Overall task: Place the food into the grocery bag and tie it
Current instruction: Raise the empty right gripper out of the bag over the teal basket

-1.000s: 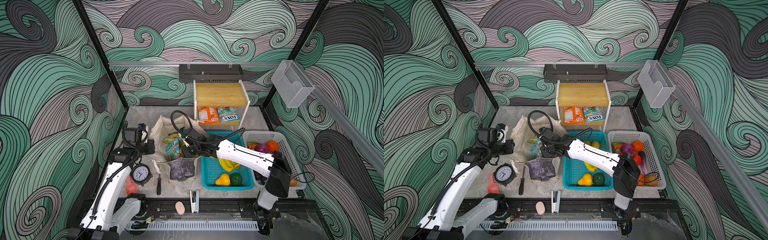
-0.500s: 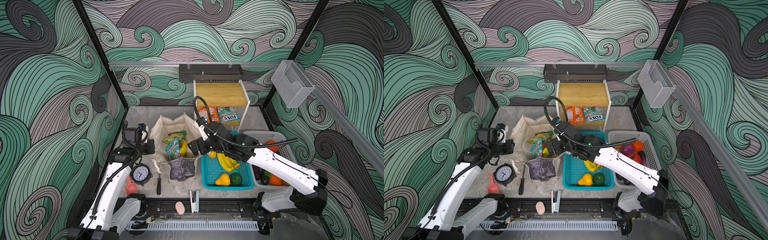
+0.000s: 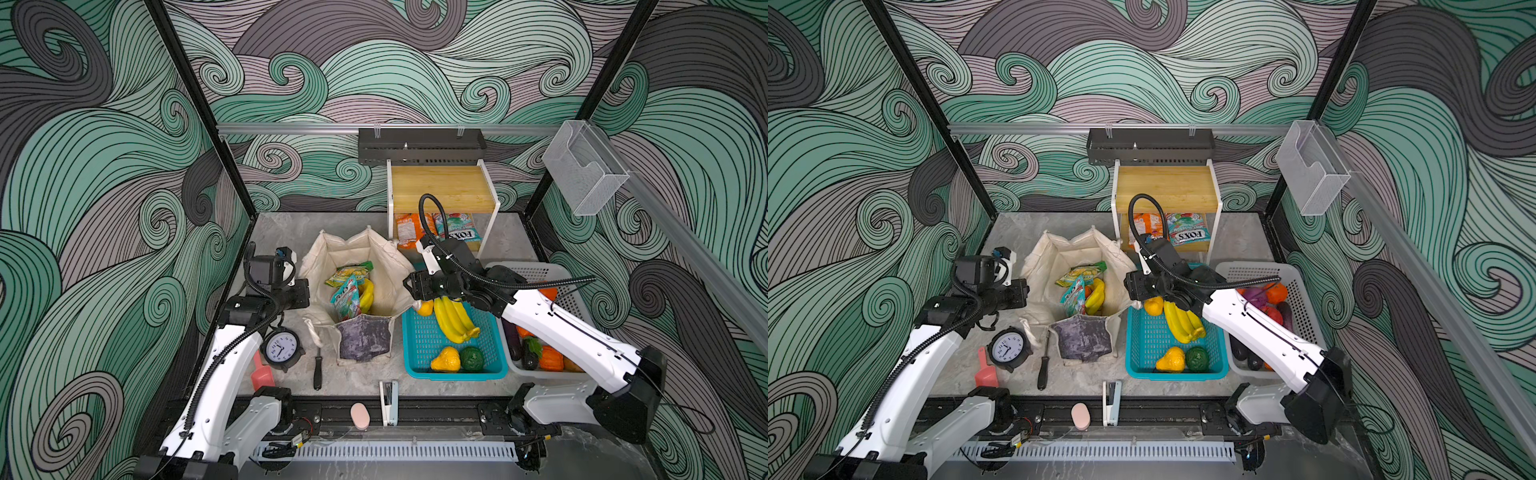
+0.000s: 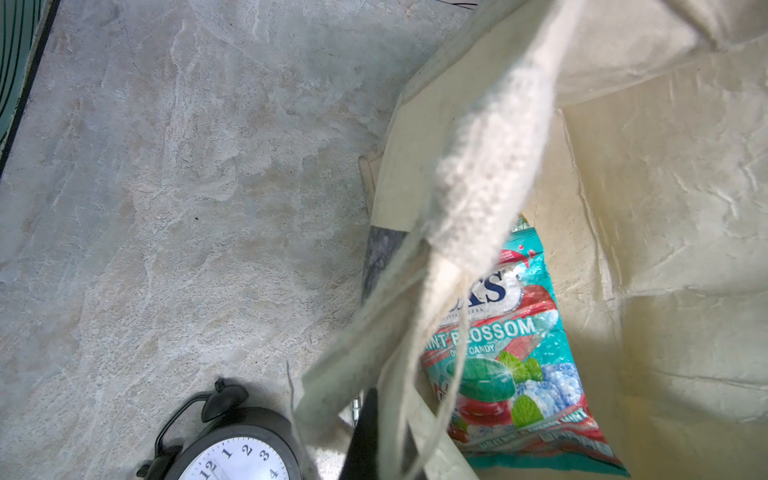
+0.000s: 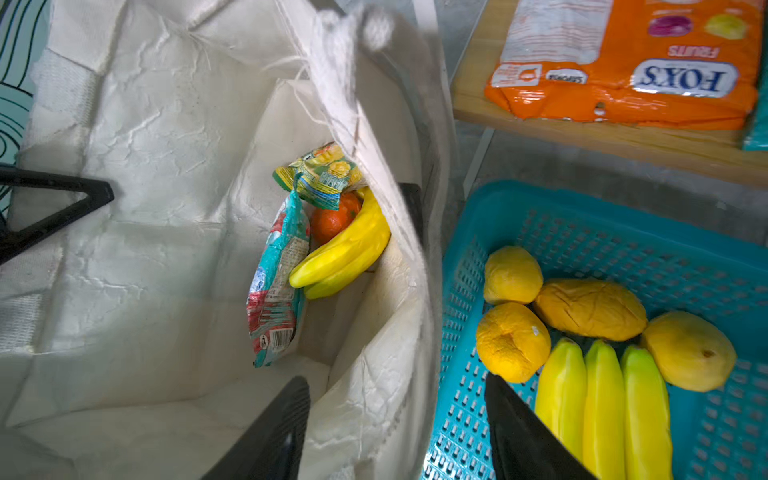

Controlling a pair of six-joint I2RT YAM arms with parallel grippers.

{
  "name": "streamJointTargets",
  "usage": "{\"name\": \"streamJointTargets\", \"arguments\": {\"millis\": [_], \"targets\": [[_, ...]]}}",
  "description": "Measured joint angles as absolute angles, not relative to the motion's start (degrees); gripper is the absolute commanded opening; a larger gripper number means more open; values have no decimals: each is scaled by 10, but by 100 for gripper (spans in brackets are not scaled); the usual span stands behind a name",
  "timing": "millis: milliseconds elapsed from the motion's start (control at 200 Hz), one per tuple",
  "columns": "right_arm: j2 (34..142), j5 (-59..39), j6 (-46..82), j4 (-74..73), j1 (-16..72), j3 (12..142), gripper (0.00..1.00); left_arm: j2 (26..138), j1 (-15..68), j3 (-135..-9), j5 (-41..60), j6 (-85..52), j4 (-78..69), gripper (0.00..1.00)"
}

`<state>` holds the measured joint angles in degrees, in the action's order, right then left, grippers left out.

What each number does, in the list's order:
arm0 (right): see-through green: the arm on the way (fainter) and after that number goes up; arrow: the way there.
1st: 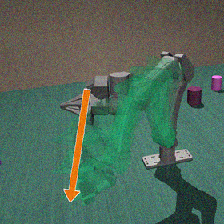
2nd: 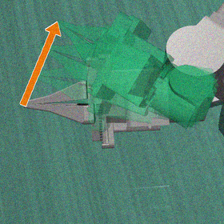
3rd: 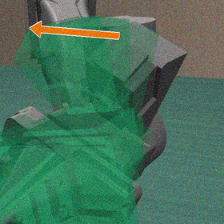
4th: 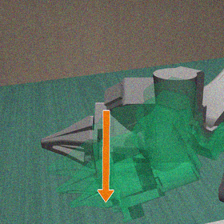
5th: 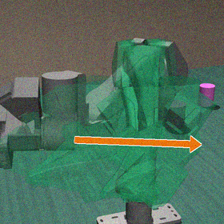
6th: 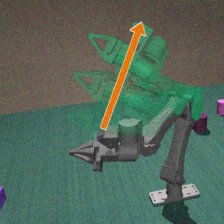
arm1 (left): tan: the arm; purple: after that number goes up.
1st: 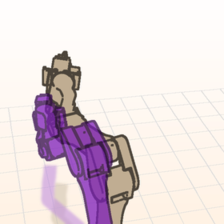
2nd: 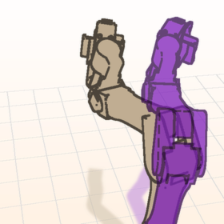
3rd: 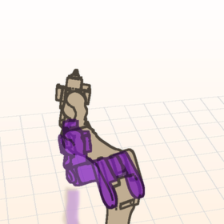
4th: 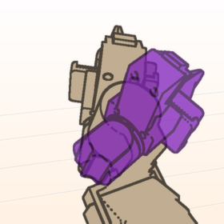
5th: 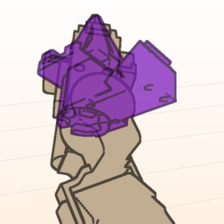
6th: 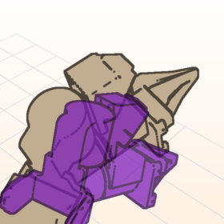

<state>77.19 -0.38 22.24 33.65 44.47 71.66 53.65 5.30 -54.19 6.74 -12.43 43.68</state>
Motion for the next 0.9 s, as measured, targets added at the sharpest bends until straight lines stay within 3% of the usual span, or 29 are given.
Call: {"name": "streamJointTargets", "arguments": {"millis": [180, 555, 710, 901], "targets": [[811, -11, 231, 305, 447, 713, 0, 540, 53, -551, 91, -142, 439, 0], [808, 58, 212, 339, 471, 770, 0, 579, 53, -671, 62, -163, 502, 0], [801, 69, 212, 363, 460, 770, 0, 580, 53, -677, 27, -163, 518, 0], [801, 69, 213, 365, 472, 769, 0, 596, 53, -677, 54, -169, 514, 0]]}}
